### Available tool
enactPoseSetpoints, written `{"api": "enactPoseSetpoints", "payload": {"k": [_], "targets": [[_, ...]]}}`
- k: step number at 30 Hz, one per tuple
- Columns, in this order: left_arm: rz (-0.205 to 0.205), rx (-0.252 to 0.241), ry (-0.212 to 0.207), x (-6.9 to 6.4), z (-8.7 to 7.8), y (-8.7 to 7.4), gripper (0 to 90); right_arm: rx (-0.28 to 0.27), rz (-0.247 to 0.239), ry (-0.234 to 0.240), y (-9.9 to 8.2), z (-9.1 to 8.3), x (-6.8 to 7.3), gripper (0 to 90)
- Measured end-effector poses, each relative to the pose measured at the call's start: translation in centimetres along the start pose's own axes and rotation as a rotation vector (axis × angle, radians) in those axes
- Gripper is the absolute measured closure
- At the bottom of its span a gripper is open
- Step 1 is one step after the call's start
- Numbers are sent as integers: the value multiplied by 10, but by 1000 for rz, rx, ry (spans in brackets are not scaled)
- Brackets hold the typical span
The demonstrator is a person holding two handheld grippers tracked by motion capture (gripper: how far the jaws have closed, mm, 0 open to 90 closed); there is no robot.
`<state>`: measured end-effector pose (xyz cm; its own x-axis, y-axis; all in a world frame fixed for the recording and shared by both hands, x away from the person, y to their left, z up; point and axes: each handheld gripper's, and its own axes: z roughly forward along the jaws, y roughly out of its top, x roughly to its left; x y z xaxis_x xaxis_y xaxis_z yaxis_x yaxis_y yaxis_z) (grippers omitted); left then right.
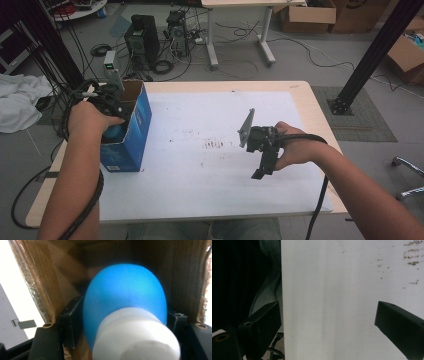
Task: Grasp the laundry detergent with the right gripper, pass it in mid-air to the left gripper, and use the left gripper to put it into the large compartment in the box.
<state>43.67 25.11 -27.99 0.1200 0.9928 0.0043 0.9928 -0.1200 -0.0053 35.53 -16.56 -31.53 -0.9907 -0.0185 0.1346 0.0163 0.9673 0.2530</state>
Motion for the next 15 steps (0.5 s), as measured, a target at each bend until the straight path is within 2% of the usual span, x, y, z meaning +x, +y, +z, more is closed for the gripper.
{"api": "enactPoseSetpoints", "payload": {"k": [8, 13, 15], "targets": [[5, -15, 9, -1, -11, -1, 316, -1, 6, 1, -1, 0, -1, 68], [10, -34, 21, -3, -22, -3, 279, -9, 5, 0, 0, -1, -1, 67], [12, -27, 20, -4, -28, -3, 264, -10, 4, 0, 0, -1, -1, 66]]}}
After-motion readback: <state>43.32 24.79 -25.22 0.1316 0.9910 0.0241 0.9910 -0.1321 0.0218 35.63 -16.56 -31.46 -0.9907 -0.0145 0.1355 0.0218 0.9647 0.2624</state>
